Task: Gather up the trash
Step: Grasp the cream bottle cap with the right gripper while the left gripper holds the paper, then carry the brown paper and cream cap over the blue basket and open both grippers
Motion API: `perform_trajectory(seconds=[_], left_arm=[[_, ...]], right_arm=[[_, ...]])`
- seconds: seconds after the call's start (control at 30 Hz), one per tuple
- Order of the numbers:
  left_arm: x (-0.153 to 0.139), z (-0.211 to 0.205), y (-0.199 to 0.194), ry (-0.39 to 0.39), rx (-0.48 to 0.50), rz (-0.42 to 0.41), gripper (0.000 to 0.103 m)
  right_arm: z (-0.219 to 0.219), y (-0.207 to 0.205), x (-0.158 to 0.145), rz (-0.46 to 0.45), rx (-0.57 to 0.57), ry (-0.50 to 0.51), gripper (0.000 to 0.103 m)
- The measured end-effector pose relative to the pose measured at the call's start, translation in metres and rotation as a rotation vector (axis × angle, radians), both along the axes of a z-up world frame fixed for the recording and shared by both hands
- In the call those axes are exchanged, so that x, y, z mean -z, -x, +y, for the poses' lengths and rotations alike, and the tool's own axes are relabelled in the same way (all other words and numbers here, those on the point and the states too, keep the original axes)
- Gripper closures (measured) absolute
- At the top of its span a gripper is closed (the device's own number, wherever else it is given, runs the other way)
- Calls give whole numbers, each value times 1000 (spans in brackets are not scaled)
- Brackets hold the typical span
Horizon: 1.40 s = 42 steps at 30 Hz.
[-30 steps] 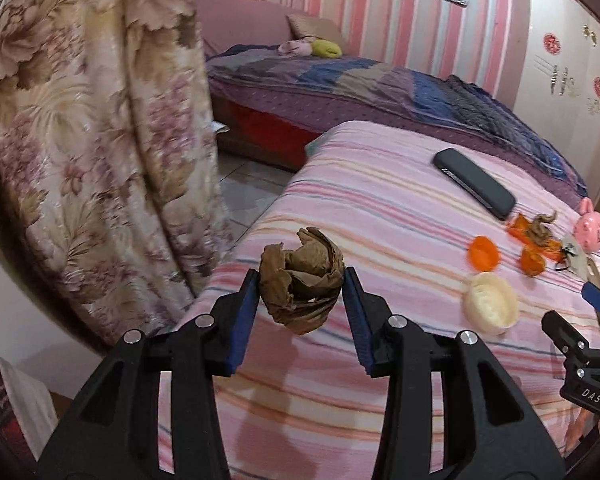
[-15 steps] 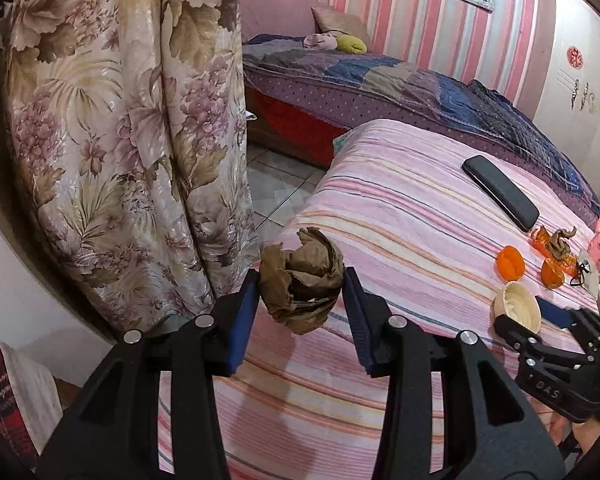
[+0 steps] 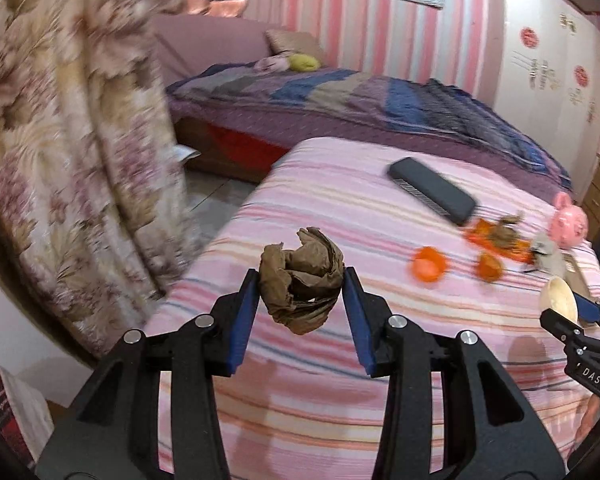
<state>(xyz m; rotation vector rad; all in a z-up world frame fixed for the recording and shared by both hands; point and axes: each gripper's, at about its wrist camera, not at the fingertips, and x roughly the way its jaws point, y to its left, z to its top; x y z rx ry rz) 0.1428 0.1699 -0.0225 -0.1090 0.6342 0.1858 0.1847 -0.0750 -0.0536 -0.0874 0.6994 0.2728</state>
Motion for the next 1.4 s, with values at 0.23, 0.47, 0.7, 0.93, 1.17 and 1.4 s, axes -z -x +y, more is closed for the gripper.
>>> perform_trajectory(seconds=[0.23, 0.47, 0.7, 0.93, 1.17, 1.4], left_arm=[[-12, -87, -8, 23, 146, -28, 61], [-11, -160, -15, 28, 225, -33, 61], [-4, -213, -18, 48, 289, -30, 61], [8, -266, -16, 21, 363, -10, 61], [12, -331, -7, 12, 463, 2, 61], [0, -417, 16, 31, 611, -34, 61]], right_arm=[[-100, 27, -12, -25, 157, 16, 42], [-187, 54, -23, -83, 294, 22, 42], [-232, 62, -25, -109, 355, 41, 42], [-292, 77, -25, -115, 451, 64, 42], [-362, 107, -23, -119, 583, 72, 42], [-411, 124, -16, -99, 658, 92, 42]])
